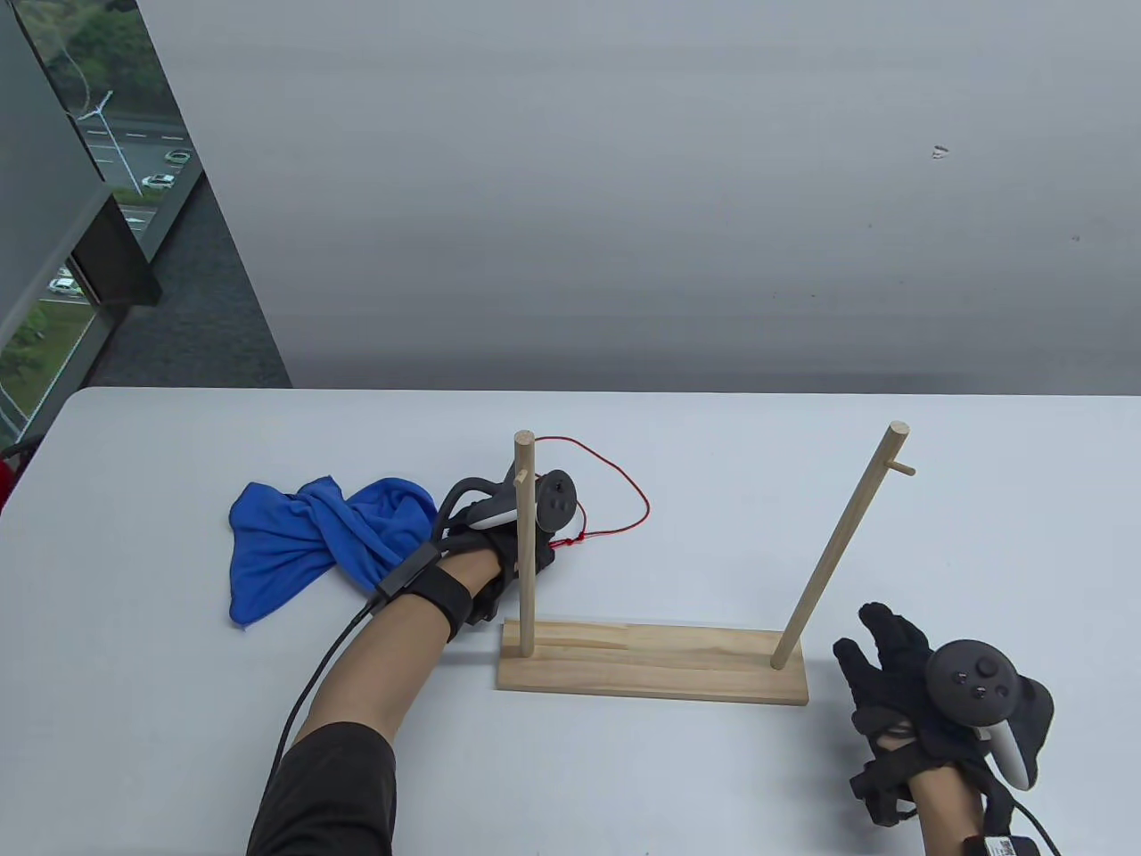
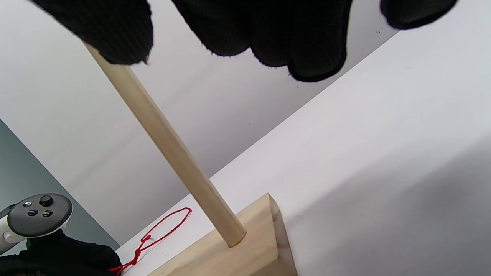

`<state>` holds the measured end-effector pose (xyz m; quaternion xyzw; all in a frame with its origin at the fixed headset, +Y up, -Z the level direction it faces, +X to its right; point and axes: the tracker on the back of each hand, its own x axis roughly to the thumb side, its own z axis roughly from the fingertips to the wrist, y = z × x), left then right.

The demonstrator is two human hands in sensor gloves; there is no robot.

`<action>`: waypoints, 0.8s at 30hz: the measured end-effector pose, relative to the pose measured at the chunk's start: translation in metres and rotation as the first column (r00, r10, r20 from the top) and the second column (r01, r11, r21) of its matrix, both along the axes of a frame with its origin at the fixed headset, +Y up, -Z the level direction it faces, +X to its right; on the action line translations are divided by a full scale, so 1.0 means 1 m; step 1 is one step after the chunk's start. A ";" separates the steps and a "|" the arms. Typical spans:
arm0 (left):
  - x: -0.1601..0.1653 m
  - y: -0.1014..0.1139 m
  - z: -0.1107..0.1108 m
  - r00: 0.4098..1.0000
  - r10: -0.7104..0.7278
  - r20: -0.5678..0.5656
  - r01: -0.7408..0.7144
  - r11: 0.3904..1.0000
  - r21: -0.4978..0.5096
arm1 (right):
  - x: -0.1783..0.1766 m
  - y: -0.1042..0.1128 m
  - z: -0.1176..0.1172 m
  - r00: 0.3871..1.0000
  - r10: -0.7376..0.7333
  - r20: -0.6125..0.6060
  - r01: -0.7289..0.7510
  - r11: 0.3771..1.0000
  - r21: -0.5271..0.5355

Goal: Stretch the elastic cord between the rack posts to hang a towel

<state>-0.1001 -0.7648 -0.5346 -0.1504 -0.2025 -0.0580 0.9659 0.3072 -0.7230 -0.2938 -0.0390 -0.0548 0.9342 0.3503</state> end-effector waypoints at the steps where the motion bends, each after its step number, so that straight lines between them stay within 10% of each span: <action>1: -0.001 0.001 -0.001 1.000 -0.002 -0.002 0.001 1.000 -0.008 | 0.000 0.000 0.000 1.000 -0.002 0.002 0.002 1.000 0.001; 9: -0.010 0.015 -0.010 0.987 0.152 -0.051 -0.154 0.987 -0.044 | 0.001 0.000 0.000 1.000 0.000 0.003 0.000 1.000 0.004; 24: 0.014 -0.002 -0.004 0.995 -0.020 0.093 0.016 0.999 0.045 | 0.001 0.001 0.000 1.000 0.014 0.007 -0.014 1.000 0.001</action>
